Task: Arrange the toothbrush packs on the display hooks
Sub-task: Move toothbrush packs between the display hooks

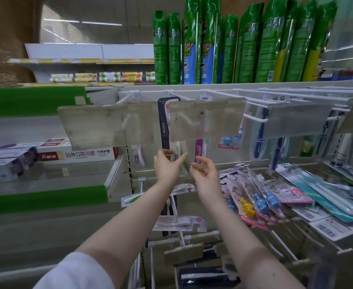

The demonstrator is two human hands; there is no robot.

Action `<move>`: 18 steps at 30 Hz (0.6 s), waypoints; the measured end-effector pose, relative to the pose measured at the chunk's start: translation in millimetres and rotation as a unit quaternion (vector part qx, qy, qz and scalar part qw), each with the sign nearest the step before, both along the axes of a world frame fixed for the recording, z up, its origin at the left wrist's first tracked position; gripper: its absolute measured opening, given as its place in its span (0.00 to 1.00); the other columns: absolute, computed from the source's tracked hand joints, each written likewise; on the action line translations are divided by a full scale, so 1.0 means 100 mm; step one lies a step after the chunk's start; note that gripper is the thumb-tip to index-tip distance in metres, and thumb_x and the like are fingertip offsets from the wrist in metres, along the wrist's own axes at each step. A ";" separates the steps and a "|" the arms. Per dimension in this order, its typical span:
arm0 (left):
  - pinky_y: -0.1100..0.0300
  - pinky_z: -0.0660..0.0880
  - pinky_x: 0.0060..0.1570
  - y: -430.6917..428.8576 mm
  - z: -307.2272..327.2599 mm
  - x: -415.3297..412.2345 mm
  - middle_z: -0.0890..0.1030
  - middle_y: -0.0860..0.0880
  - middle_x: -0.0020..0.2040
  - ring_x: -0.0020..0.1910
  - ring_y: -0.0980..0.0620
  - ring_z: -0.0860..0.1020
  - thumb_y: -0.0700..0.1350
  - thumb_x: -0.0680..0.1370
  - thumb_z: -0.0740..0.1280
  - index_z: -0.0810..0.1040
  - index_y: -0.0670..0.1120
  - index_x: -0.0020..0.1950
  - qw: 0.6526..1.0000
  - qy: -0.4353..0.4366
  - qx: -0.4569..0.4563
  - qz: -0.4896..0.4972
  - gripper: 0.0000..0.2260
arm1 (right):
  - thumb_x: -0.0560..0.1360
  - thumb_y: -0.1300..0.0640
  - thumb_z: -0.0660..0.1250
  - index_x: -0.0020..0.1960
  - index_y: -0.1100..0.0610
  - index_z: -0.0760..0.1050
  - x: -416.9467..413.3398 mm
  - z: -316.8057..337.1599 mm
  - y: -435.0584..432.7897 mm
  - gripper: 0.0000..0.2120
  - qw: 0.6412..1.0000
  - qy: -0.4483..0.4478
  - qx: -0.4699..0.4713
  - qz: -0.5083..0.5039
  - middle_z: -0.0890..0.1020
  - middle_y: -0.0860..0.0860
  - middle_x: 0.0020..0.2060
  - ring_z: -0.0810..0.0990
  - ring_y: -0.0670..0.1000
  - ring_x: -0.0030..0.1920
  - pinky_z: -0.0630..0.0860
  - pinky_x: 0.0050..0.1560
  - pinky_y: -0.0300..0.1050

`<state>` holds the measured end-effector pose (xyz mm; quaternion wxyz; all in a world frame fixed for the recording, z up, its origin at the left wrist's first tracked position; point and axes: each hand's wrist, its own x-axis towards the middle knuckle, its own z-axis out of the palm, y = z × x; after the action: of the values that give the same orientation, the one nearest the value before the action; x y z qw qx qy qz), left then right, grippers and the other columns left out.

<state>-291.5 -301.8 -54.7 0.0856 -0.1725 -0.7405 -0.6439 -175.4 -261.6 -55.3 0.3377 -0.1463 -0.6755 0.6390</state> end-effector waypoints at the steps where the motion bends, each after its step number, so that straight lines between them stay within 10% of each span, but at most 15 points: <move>1: 0.49 0.75 0.55 0.01 0.00 0.01 0.73 0.45 0.53 0.50 0.47 0.75 0.54 0.66 0.76 0.70 0.46 0.50 1.000 0.000 0.005 0.003 0.22 | 0.78 0.61 0.62 0.65 0.52 0.67 0.00 -0.01 0.01 0.16 1.000 0.001 -0.001 0.000 0.75 0.51 0.60 0.74 0.47 0.58 0.70 0.56 0.40; 18: 0.71 0.63 0.26 -0.37 0.15 0.32 0.65 0.53 0.29 0.27 0.57 0.63 0.44 0.76 0.68 0.64 0.48 0.35 0.995 0.027 0.084 -0.051 0.15 | 0.78 0.63 0.63 0.65 0.55 0.68 -0.02 -0.03 -0.07 0.16 1.000 0.010 -0.001 0.021 0.76 0.51 0.56 0.75 0.47 0.55 0.69 0.53 0.37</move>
<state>-259.6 -339.2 -40.0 0.0866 -0.2196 -0.6710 -0.7028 -177.4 -268.9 -58.5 0.3305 -0.1261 -0.6748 0.6477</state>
